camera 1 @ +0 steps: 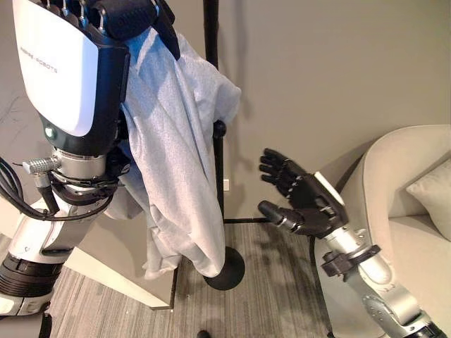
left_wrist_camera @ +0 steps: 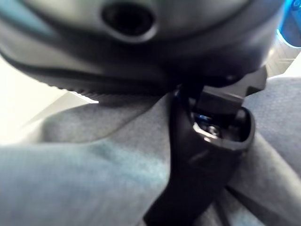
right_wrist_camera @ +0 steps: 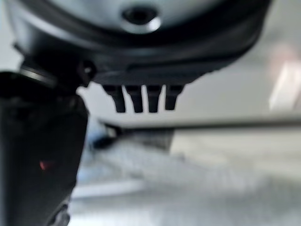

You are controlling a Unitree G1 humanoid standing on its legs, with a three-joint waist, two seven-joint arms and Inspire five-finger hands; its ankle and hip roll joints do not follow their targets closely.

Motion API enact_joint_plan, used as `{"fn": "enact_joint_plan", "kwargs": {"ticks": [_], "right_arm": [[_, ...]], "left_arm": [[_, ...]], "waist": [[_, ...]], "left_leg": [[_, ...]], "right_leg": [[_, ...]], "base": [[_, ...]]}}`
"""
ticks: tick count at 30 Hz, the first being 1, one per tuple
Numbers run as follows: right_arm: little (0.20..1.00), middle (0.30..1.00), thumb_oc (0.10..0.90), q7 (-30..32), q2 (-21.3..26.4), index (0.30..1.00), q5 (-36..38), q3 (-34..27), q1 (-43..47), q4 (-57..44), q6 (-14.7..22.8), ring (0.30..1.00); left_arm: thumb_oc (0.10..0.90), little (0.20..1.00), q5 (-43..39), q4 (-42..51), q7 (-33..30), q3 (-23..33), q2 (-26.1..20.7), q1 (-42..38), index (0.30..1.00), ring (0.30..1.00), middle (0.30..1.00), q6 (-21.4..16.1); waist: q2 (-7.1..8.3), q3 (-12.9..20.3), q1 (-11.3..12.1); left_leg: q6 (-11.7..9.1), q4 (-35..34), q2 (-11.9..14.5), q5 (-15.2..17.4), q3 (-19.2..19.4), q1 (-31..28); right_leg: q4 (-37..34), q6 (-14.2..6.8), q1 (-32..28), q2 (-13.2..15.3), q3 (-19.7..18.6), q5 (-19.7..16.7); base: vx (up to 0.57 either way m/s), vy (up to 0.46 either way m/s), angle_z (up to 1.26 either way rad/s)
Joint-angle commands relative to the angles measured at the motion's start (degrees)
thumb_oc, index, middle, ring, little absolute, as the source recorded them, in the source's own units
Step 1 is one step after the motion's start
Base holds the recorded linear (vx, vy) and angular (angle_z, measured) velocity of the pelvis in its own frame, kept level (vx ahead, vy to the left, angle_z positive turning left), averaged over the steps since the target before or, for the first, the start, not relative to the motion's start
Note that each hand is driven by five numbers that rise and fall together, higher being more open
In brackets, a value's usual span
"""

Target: Hang the clothes on the sofa on the clothes rack.

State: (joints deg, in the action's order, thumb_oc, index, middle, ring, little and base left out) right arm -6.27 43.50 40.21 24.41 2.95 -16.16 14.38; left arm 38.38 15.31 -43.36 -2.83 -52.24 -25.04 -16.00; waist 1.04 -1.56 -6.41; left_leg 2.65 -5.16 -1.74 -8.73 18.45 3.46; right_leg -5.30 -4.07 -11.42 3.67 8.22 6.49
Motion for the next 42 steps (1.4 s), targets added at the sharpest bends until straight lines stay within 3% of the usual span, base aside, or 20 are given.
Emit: {"fn": "enact_joint_plan", "kwargs": {"ticks": [1, 7, 12, 13, 14, 16, 19, 22, 23, 24, 27, 31, 34, 42], "right_arm": [[0.900, 0.900, 0.800, -2.88, 0.67, 0.900, 5.00, 3.60, 6.82, -3.79, 1.30, 0.900], [0.900, 0.900, 0.800, -3.55, -2.11, 0.900, 5.77, 12.11, 12.00, -1.76, -1.32, 0.900], [0.900, 0.900, 0.800, -3.13, -7.67, 0.900, 5.35, 18.97, 18.37, 1.97, -2.96, 0.900], [0.368, 0.368, 0.445, -2.46, -11.75, 0.368, 5.15, 20.68, 20.75, 4.83, -2.87, 0.368], [0.300, 0.300, 0.400, -2.00, -12.78, 0.300, 5.07, 20.15, 20.49, 5.61, -2.49, 0.300], [0.300, 0.300, 0.400, -0.91, -13.79, 0.300, 3.77, 18.75, 18.98, 5.44, -1.75, 0.300], [0.300, 0.300, 0.400, 3.11, -7.80, 0.300, -1.26, 9.79, 11.58, 2.67, -0.38, 0.300], [0.300, 0.300, 0.400, 4.71, -6.39, 0.300, -2.47, 6.23, 9.09, 1.89, 0.22, 0.300], [0.300, 0.300, 0.400, 7.12, -4.51, 0.300, -6.31, 1.61, 6.47, 0.29, 0.81, 0.300], [0.300, 0.300, 0.400, 7.31, -4.42, 0.300, -6.52, 1.35, 6.01, -0.17, 0.60, 0.300], [0.300, 0.300, 0.400, 10.21, -2.62, 0.300, -12.43, -6.87, 1.52, -3.64, 2.18, 0.300], [0.300, 0.300, 0.400, 16.07, -1.80, 0.300, -25.27, -18.96, -2.95, -7.55, 4.05, 0.300], [0.300, 0.300, 0.400, 20.62, -2.90, 0.300, -33.67, -24.14, -3.95, -10.78, 4.72, 0.300], [0.300, 0.300, 0.400, 29.60, -6.26, 0.300, -49.47, -28.33, -3.19, -15.69, 3.53, 0.300]], "left_arm": [[0.400, 0.300, -2.19, -2.79, -3.50, 1.02, 1.77, -8.84, 0.300, 0.300, 0.300, 2.41], [0.400, 0.300, -2.81, -3.71, -3.34, -1.35, 3.10, -10.17, 0.300, 0.300, 0.300, 2.75], [0.400, 0.300, -3.35, -4.48, -3.45, -4.04, 6.21, -11.86, 0.300, 0.300, 0.300, 3.07], [0.400, 0.300, -3.73, -5.19, -3.31, -5.52, 8.59, -13.04, 0.300, 0.300, 0.300, 3.14], [0.400, 0.300, -3.71, -5.11, -3.45, -5.53, 9.03, -13.24, 0.300, 0.300, 0.300, 3.07], [0.400, 0.300, -4.05, -4.99, -3.62, -5.15, 9.70, -13.06, 0.300, 0.300, 0.300, 2.93], [0.400, 0.300, -4.64, -3.75, -3.87, -2.17, 8.76, -10.82, 0.300, 0.300, 0.300, 2.66], [0.400, 0.300, -4.98, -3.44, -3.94, -1.55, 8.10, -10.30, 0.300, 0.300, 0.300, 2.66], [0.400, 0.300, -4.81, -3.02, -3.88, -0.72, 7.03, -9.45, 0.300, 0.300, 0.300, 2.60], [0.400, 0.300, -4.81, -2.96, -3.85, -0.86, 7.16, -9.45, 0.300, 0.300, 0.300, 2.61], [0.400, 0.300, -4.09, -2.38, -3.65, 0.68, 5.94, -7.66, 0.300, 0.300, 0.300, 2.28], [0.400, 0.300, -2.01, -0.80, -4.80, 4.44, 4.73, -4.11, 0.300, 0.300, 0.300, 1.69], [0.400, 0.300, -0.45, 1.04, -6.14, 6.54, 5.07, -2.21, 0.300, 0.300, 0.300, 1.44], [0.400, 0.300, 2.28, 3.19, -9.09, 9.59, 4.77, -1.34, 0.300, 0.300, 0.300, 2.04]], "waist": [[0.16, 5.99, 1.92], [0.54, 5.85, 2.75], [0.82, 5.78, 3.94], [0.93, 5.61, 4.37], [0.96, 5.87, 4.37], [0.94, 5.98, 4.15], [0.83, 6.19, 2.71], [0.73, 6.24, 2.27], [0.67, 6.21, 1.69], [0.66, 6.28, 1.87], [0.48, 6.30, 0.92], [0.13, 6.49, -0.65], [-0.22, 6.62, -1.28], [-0.65, 6.69, -1.94]], "left_leg": [[-6.83, 0.16, 3.52, 7.66, 2.92, -7.58], [-6.79, 0.16, 3.46, 7.66, 2.13, -7.33], [-6.54, 0.16, 3.23, 7.86, 1.20, -7.17], [-6.03, 0.16, 3.21, 7.14, 1.32, -6.73], [-6.35, 0.16, 3.07, 7.98, 0.50, -7.08], [-6.27, 0.16, 3.02, 8.24, 0.41, -7.14], [-6.09, 0.16, 3.02, 8.67, 0.91, -7.20], [-6.03, 0.16, 3.02, 8.79, 1.19, -7.20], [-5.97, 0.16, 3.01, 8.94, 1.41, -7.24], [-5.96, 0.16, 3.02, 8.95, 1.43, -7.25], [-5.79, 0.16, 3.02, 9.25, 1.68, -7.44], [-5.51, 0.16, 3.05, 9.71, 2.08, -7.91], [-5.27, 0.16, 3.11, 9.96, 2.56, -8.32], [-4.86, 0.16, 3.38, 10.37, 3.14, -9.00]], "right_leg": [[0.30, -2.78, 4.34, 0.06, 3.31, -4.12], [0.30, -2.67, 4.18, 0.18, 4.23, -4.18], [0.30, -2.54, 3.92, 0.54, 5.01, -4.34], [0.30, -2.03, 4.10, 0.60, 6.23, -5.04], [0.30, -2.36, 3.73, 0.72, 5.71, -4.43], [0.30, -2.49, 3.68, 0.86, 6.10, -4.47], [0.30, -2.89, 3.96, 1.04, 5.77, -4.98], [0.30, -3.00, 4.17, 1.01, 5.47, -5.20], [0.30, -3.17, 4.32, 0.98, 5.28, -5.38], [0.30, -3.18, 4.32, 0.98, 5.26, -5.39], [0.30, -3.39, 4.35, 0.97, 4.88, -5.53], [0.58, -3.53, 4.48, 0.89, 4.11, -5.61], [0.73, -3.59, 4.60, 0.77, 3.36, -5.53], [1.02, -3.47, 4.62, 0.50, 2.35, -5.06]], "base": [[-0.03, 0.010, 0.10], [-0.03, 0.013, 0.11], [-0.04, 0.030, 0.11], [-0.04, 0.043, 0.12], [-0.03, 0.040, 0.20], [0.02, 0.037, 0.21], [0.00, 0.033, 0.04], [0.00, 0.012, -0.07], [0.01, 0.008, -0.09], [0.01, 0.005, -0.06], [0.01, 0.005, -0.16], [0.03, 0.005, -0.09], [0.02, -0.001, -0.13], [0.02, -0.015, -0.10]]}}
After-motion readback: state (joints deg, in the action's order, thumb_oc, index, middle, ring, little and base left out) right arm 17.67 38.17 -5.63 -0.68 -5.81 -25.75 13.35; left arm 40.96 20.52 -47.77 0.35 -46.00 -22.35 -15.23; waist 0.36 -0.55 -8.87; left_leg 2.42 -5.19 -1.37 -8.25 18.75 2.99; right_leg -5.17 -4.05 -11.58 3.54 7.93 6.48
